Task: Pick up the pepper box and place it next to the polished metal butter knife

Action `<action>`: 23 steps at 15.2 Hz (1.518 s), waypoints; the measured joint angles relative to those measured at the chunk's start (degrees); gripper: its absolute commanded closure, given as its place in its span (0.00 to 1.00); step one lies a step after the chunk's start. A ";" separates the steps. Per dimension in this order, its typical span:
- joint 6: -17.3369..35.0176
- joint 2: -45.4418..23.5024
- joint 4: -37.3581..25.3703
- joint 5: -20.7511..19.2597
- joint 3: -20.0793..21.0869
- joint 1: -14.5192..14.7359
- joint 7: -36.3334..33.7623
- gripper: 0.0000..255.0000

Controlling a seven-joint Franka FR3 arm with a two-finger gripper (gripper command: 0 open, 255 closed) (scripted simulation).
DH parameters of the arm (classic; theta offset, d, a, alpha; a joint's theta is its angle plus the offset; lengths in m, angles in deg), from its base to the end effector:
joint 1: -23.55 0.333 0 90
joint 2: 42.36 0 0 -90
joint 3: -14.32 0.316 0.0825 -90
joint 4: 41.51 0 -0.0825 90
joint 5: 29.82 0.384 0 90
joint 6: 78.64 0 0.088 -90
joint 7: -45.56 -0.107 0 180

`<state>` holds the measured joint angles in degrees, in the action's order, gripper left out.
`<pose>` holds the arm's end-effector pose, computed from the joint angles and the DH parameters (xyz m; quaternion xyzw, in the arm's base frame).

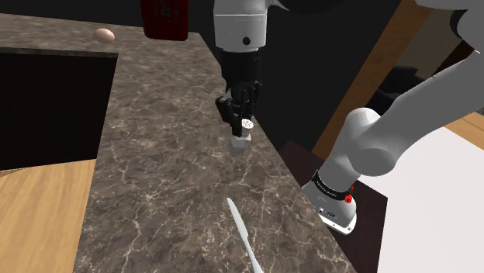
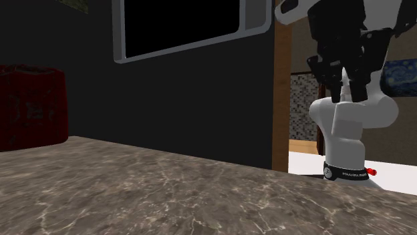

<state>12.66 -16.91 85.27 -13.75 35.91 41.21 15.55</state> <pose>0.2863 0.2939 0.5244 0.9926 0.0382 -0.1153 0.0045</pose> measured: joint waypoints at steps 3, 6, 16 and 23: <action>0.51 -0.23 -0.79 2.25 3.45 1.83 -4.63 1.00; 0.84 -1.12 -2.36 3.85 6.51 3.21 -8.83 1.00; 5.30 -9.12 -9.75 5.79 18.68 6.59 -24.25 1.00; 8.85 -16.06 -14.20 3.29 25.12 7.84 -32.75 1.00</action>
<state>21.51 -32.96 71.08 -10.45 61.03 49.05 -17.20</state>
